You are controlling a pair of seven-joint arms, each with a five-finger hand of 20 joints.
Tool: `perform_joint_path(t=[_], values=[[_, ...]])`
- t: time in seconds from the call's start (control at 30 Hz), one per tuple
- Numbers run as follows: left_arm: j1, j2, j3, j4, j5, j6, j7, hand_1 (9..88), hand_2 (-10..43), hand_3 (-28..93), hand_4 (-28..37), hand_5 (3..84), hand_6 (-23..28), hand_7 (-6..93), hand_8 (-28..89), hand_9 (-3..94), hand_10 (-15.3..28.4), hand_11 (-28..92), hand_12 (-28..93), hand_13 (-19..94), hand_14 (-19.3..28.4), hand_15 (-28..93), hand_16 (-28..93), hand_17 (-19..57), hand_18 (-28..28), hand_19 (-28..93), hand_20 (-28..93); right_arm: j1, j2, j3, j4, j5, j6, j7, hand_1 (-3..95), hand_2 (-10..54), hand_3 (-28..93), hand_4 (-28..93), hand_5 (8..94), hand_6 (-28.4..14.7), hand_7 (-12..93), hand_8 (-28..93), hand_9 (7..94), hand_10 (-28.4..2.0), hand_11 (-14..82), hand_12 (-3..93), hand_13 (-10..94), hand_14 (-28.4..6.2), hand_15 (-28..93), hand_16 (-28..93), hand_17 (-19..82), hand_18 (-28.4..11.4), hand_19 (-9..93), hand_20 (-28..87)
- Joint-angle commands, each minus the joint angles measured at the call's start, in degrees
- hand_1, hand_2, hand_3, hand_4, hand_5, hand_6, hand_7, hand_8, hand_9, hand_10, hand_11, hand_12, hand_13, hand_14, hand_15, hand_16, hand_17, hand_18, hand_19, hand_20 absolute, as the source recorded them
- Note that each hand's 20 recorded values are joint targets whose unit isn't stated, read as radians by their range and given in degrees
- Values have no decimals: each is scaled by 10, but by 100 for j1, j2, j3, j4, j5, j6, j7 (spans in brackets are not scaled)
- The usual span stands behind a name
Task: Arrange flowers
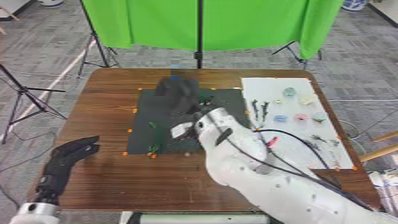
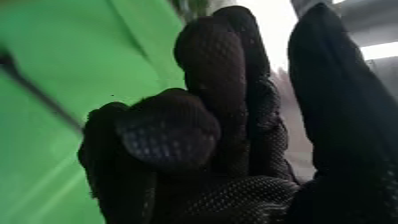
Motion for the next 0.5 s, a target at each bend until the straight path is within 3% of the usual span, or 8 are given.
perform_joint_path(t=[0.03,0.17,0.33,0.5], values=[[228,-60,-126,-82,27,3,-79,285,-75,669,-160,527,42,163,-53,504,142,227,146,393,188,226,24,77,133,66,201,-831,1462,2083,-935,-222,-379,72,443,-95,557,-84,792,-44,222,111,869,-140,308,270,937,-22,561,347,696,-106,932,479],[216,-62,-130,-88,37,-29,-107,284,-76,670,-160,527,42,163,-53,504,143,227,146,392,188,225,23,77,132,65,201,-1574,1881,2843,-928,-864,-473,277,401,-95,599,-98,779,-44,228,-54,854,-143,292,270,933,-27,542,371,678,-114,932,500],[202,-65,-152,-92,63,-88,-139,286,-75,668,-161,526,42,163,-53,504,143,227,146,391,189,224,23,77,133,65,202,-2353,2397,3326,-583,-1753,-714,598,378,-95,603,-103,762,-46,215,-67,834,-146,275,266,920,-32,543,375,656,-126,932,516],[199,-48,-175,-104,72,-149,-199,284,-75,669,-159,525,42,162,-53,503,143,226,146,390,189,223,24,76,133,66,202,-2962,2769,3628,-323,-1794,-1329,882,354,-95,597,-124,757,-48,204,-66,834,-147,263,262,918,-32,544,374,654,-129,932,524]])
